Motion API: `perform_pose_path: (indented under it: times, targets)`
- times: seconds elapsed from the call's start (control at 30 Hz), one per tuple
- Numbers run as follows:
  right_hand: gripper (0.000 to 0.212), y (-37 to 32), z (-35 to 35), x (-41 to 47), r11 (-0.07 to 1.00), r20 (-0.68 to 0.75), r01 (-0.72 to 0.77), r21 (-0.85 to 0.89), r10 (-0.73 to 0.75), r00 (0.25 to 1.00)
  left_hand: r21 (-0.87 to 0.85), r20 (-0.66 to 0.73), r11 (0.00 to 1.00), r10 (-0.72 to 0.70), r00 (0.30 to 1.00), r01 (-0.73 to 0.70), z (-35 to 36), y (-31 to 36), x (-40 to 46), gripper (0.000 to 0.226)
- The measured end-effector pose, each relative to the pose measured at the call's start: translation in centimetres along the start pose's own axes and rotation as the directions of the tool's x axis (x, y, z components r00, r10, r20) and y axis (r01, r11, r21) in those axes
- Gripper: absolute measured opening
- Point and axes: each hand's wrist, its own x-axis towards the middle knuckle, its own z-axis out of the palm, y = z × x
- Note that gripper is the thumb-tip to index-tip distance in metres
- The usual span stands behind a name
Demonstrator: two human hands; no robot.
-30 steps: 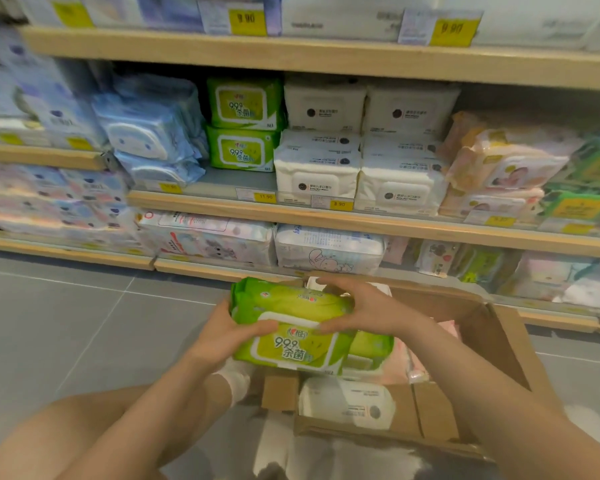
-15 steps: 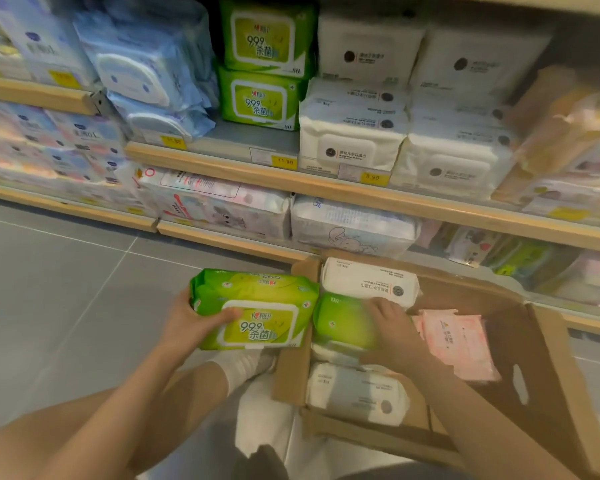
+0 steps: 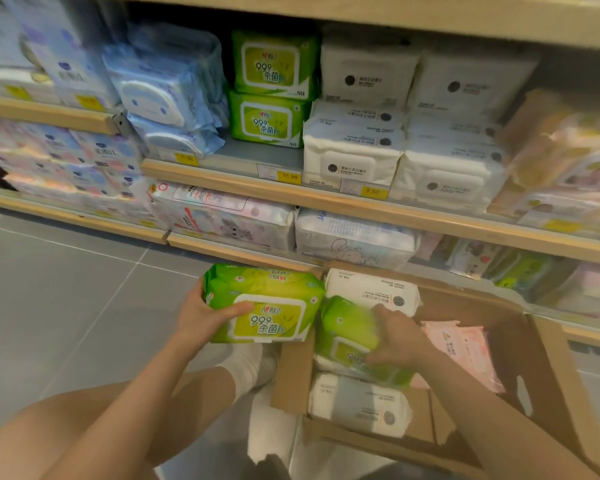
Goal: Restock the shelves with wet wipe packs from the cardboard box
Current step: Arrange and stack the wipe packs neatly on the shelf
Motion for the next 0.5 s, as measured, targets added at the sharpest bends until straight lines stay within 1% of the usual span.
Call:
perform_pose_path:
  times: [0.07,0.1,0.13,0.23,0.27,0.3,0.4,0.43,0.5]
  targets:
    - [0.076,-0.3,-3.0,-0.5,0.999,-0.003,-0.005,0.048,0.005,1.0,-0.013,-0.046,0.999,0.032,0.998,-0.032,-0.8,1.0,-0.1,0.051]
    - [0.079,-0.7,-4.9,-0.8,0.998,-0.019,0.007,0.065,-0.006,1.0,-0.019,-0.072,0.999,0.045,0.996,-0.046,-1.5,1.6,-0.1,0.046]
    - [0.084,-1.2,-6.7,-0.9,0.997,-0.034,0.019,0.081,-0.016,0.999,-0.026,-0.093,0.998,0.056,0.994,-0.059,-2.3,2.3,0.0,0.048]
    - [0.091,-3.6,-12.2,-0.8,0.985,-0.082,0.047,0.164,-0.034,0.996,-0.064,-0.125,0.992,0.098,0.987,-0.107,-5.2,5.0,0.4,0.073]
    - [0.093,-4.7,-13.8,-0.6,0.982,-0.111,0.064,0.179,-0.045,0.993,-0.069,-0.147,0.989,0.119,0.982,-0.13,-6.2,5.8,0.7,0.076]
    - [0.094,-5.8,-15.3,-0.3,0.98,-0.141,0.083,0.182,-0.058,0.988,-0.075,-0.181,0.986,0.135,0.974,-0.15,-7.1,6.6,0.9,0.073]
    - [0.091,-9.7,-19.0,1.3,0.973,-0.203,0.138,0.186,-0.099,0.974,-0.125,-0.296,0.964,0.188,0.936,-0.234,-9.4,8.3,2.0,0.046]
    - [0.088,-11.0,-20.0,2.1,0.971,-0.218,0.155,0.181,-0.114,0.969,-0.143,-0.335,0.957,0.192,0.922,-0.251,-10.1,8.4,2.4,0.044]
    - [0.086,-13.5,-21.5,4.0,0.971,-0.25,0.195,0.141,-0.156,0.956,-0.177,-0.396,0.948,0.178,0.901,-0.265,-11.1,8.2,3.5,0.054]
